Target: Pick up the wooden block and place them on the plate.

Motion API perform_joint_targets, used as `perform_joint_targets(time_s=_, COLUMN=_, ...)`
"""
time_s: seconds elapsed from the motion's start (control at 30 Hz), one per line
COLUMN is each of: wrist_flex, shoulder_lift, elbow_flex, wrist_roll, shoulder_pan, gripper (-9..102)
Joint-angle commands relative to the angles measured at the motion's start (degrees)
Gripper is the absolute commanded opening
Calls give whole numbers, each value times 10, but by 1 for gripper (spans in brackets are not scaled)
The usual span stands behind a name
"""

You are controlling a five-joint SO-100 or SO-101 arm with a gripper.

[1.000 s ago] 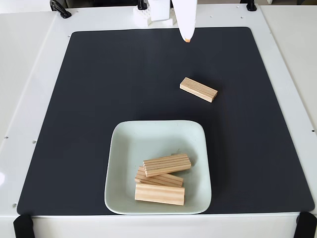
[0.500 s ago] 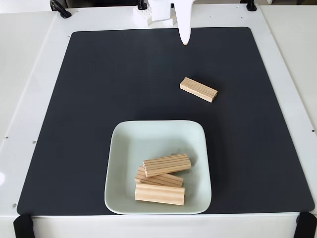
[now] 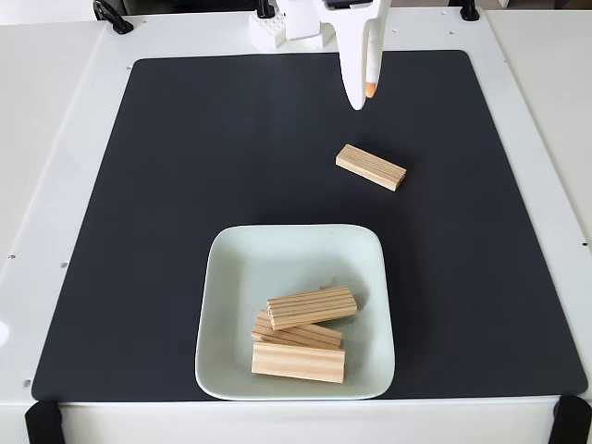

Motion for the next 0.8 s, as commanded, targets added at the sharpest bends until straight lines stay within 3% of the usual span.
perform_joint_targets(time_s=0.0, wrist_flex=2, shoulder_lift=-33, elbow_flex=-54, wrist_roll=40, shoulder_pan=-4, gripper=20)
perform_joint_targets(time_s=0.23, wrist_flex=41, shoulder_lift=-93, elbow_flex=-78, wrist_roll=47, shoulder_pan=-9, gripper=19)
perform_joint_targets(time_s=0.5, wrist_flex=74, shoulder_lift=-138, elbow_flex=-93, wrist_roll=48, shoulder_pan=-4, gripper=-1)
perform_joint_targets(time_s=0.6, wrist_flex=77, shoulder_lift=-152, elbow_flex=-96, wrist_roll=48, shoulder_pan=-3, gripper=3)
perform_joint_targets(time_s=0.77, wrist_flex=82, shoulder_lift=-165, elbow_flex=-96, wrist_roll=48, shoulder_pan=-4, gripper=20)
